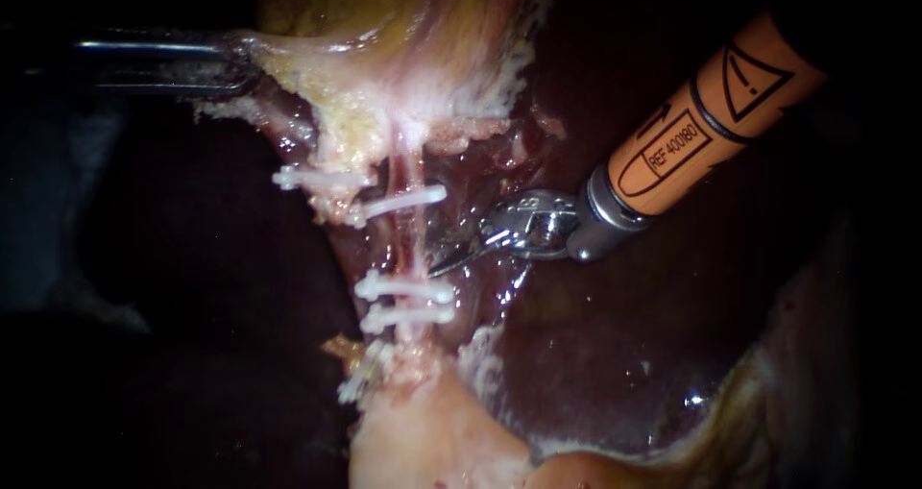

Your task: Go to the cutting position right tube

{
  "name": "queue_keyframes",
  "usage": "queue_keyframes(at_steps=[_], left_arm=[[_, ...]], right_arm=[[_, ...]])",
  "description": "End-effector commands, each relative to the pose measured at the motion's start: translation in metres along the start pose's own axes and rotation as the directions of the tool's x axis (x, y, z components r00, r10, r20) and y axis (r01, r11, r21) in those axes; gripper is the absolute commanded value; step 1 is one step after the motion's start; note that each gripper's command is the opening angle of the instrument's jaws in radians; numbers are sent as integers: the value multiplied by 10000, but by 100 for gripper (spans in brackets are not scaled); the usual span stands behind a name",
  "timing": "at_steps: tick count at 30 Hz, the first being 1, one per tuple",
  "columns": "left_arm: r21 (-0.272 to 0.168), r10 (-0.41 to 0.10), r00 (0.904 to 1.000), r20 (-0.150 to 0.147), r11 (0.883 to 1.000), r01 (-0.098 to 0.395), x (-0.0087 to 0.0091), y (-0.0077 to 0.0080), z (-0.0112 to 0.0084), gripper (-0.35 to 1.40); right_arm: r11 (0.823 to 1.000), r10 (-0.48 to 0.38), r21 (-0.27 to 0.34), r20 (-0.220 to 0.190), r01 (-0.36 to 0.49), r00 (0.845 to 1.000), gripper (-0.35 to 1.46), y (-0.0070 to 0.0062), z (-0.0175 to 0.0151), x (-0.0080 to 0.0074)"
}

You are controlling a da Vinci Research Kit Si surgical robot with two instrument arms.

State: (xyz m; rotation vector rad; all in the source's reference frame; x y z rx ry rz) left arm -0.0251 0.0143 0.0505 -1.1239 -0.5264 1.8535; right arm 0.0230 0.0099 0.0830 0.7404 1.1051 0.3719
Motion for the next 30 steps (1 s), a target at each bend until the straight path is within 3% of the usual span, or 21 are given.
queue_keyframes(at_steps=[1,9,14,19,30], left_arm=[[-4,4,10000,-2,10000,-4,0,0,0,-35],[-9,6,10000,0,10000,-6,0,0,-1,-35],[-15,6,10000,3,10000,-6,0,0,-3,-35],[-14,5,10000,3,10000,-5,0,1,-4,-35],[-14,3,10000,3,10000,-3,0,2,-4,-35]], right_arm=[[10000,-3,2,2,3,10000,145,0,0,0],[10000,28,54,-2,-28,10000,145,-3,-12,3],[9998,138,143,-25,-138,9999,143,-10,-34,16],[9993,254,282,-32,-253,9997,138,-19,-57,31],[9966,312,755,89,-318,9995,138,-43,-79,43]])
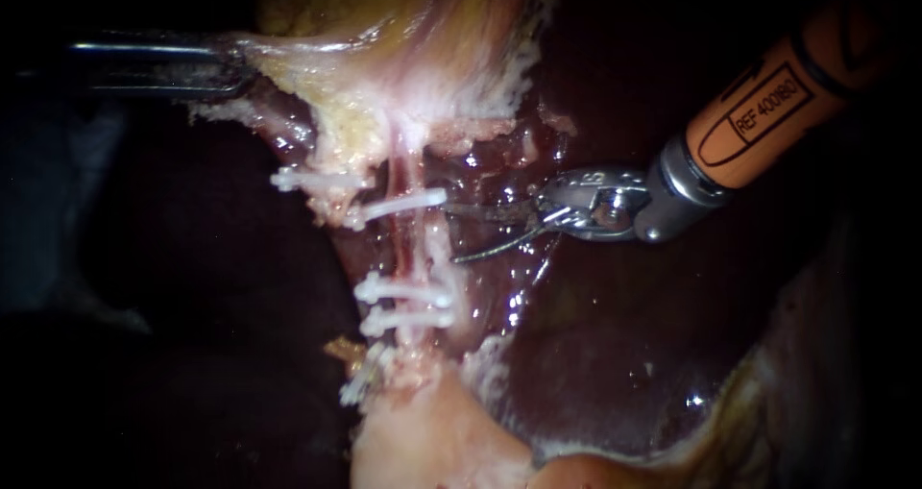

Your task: Go to the cutting position right tube

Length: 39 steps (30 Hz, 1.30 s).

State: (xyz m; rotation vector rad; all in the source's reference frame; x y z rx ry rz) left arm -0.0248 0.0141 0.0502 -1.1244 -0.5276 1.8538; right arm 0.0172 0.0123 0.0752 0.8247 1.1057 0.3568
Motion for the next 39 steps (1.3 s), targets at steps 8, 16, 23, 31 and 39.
queue_keyframes(at_steps=[8,16,23,31,39], left_arm=[[-2,1,10000,0,10000,-1,0,0,0,-35],[-1,0,10000,0,10000,0,0,0,0,-35],[0,0,10000,-1,10000,0,0,1,0,-35],[1,-1,10000,-1,10000,1,0,1,0,-35],[2,-2,10000,-2,10000,2,0,1,0,-35]], right_arm=[[9992,175,356,80,-178,9998,138,-31,-4,18],[9980,304,541,130,-311,9995,140,-54,-6,27],[9969,459,626,147,-468,9988,140,-64,-9,36],[9928,523,1065,312,-553,9981,140,-78,-11,44],[9921,646,1056,321,-677,9974,140,-77,-8,46]])
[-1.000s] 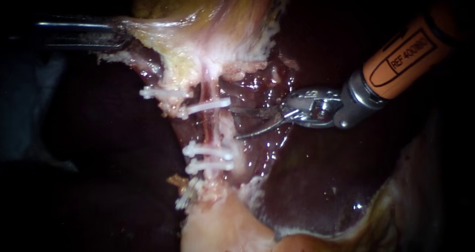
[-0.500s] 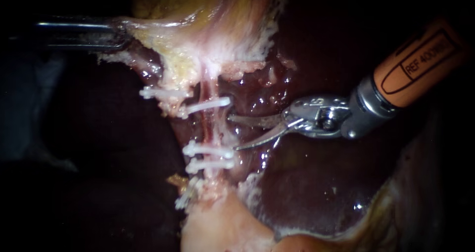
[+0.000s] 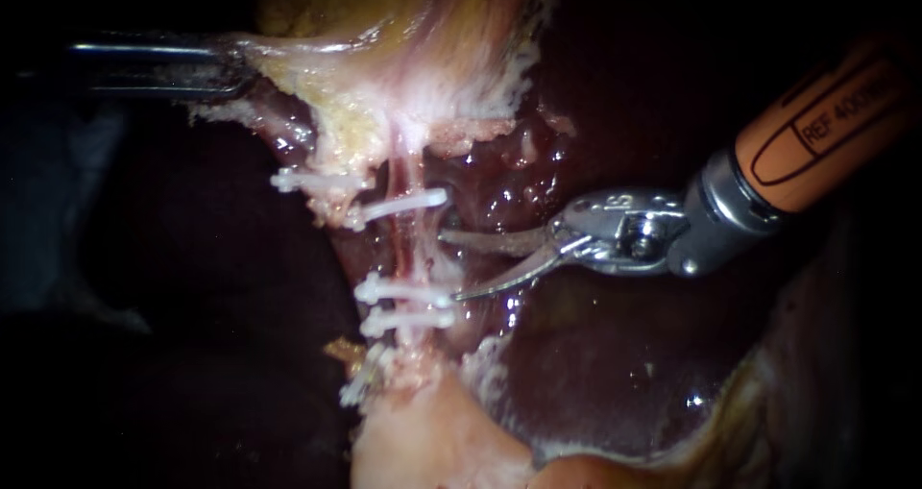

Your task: Go to the cutting position right tube

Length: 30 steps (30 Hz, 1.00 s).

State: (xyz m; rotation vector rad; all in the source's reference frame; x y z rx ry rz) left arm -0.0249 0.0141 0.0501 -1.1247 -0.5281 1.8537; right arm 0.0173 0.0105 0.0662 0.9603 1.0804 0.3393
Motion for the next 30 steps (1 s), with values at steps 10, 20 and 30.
queue_keyframes(at_steps=[10,20,30], left_arm=[[7,-2,10000,-1,10000,2,0,0,0,-35],[7,-2,10000,-1,10000,2,0,0,0,-35],[5,-2,10000,-1,10000,2,0,0,0,-35]], right_arm=[[9999,85,-107,-34,-85,10000,140,16,11,1],[9999,86,-80,-173,-88,9998,140,26,26,5],[9999,129,64,-222,-128,9997,140,30,42,9]])
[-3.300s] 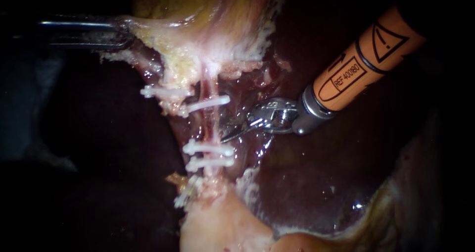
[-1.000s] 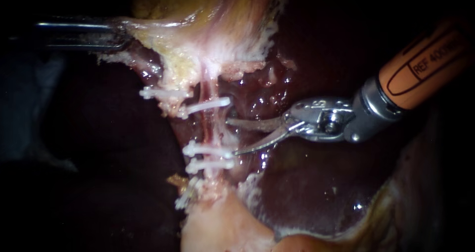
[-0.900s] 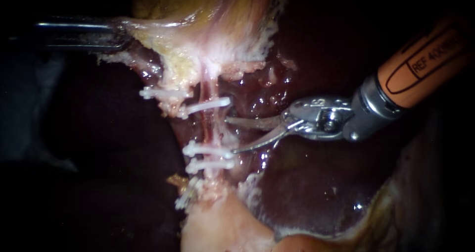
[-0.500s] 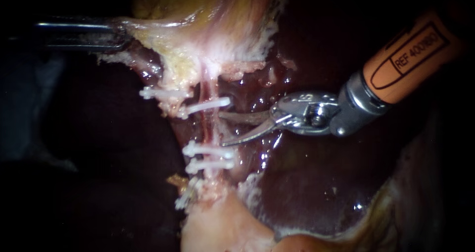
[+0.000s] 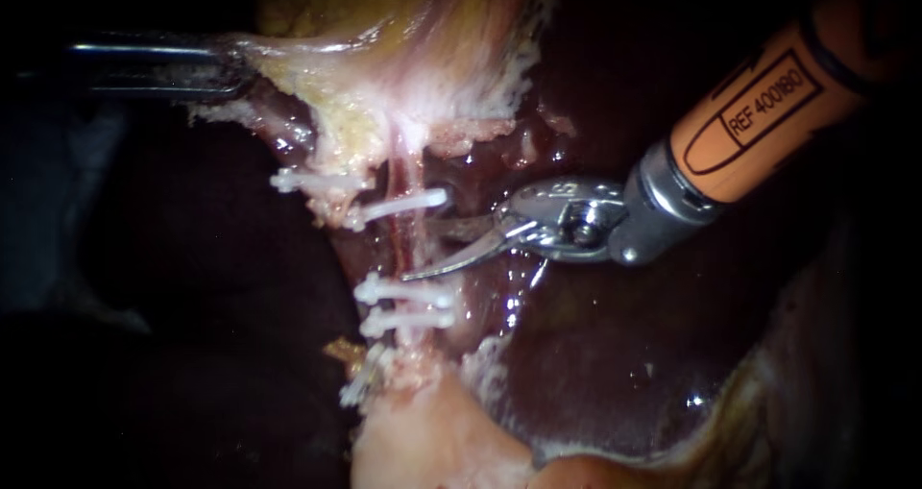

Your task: Go to the cutting position right tube

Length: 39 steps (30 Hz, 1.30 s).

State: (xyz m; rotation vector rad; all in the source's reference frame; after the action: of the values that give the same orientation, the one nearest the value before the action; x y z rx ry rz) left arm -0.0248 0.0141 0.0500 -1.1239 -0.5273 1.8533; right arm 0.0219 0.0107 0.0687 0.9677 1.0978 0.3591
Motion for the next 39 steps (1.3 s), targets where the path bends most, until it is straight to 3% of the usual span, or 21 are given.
queue_keyframes(at_steps=[1,7,17,26,32,39], left_arm=[[-5,4,10000,0,10000,-4,0,0,0,-35],[-4,3,10000,0,10000,-3,0,0,0,-35],[-3,3,10000,-1,10000,-3,0,0,1,-35],[-3,3,10000,-1,10000,-3,0,0,1,-35],[-2,3,10000,-1,10000,-3,0,0,1,-35],[-3,3,10000,-1,10000,-3,0,0,1,-35]], right_arm=[[10000,10,25,17,-10,10000,140,0,2,0],[9998,-53,211,42,52,10000,140,1,22,-1],[9997,-65,253,-310,72,9995,140,5,52,8],[9998,-65,209,-332,72,9994,140,-1,61,13],[9996,-62,282,-320,72,9995,140,-20,65,19],[9979,17,643,-529,17,9986,140,-49,64,41]])
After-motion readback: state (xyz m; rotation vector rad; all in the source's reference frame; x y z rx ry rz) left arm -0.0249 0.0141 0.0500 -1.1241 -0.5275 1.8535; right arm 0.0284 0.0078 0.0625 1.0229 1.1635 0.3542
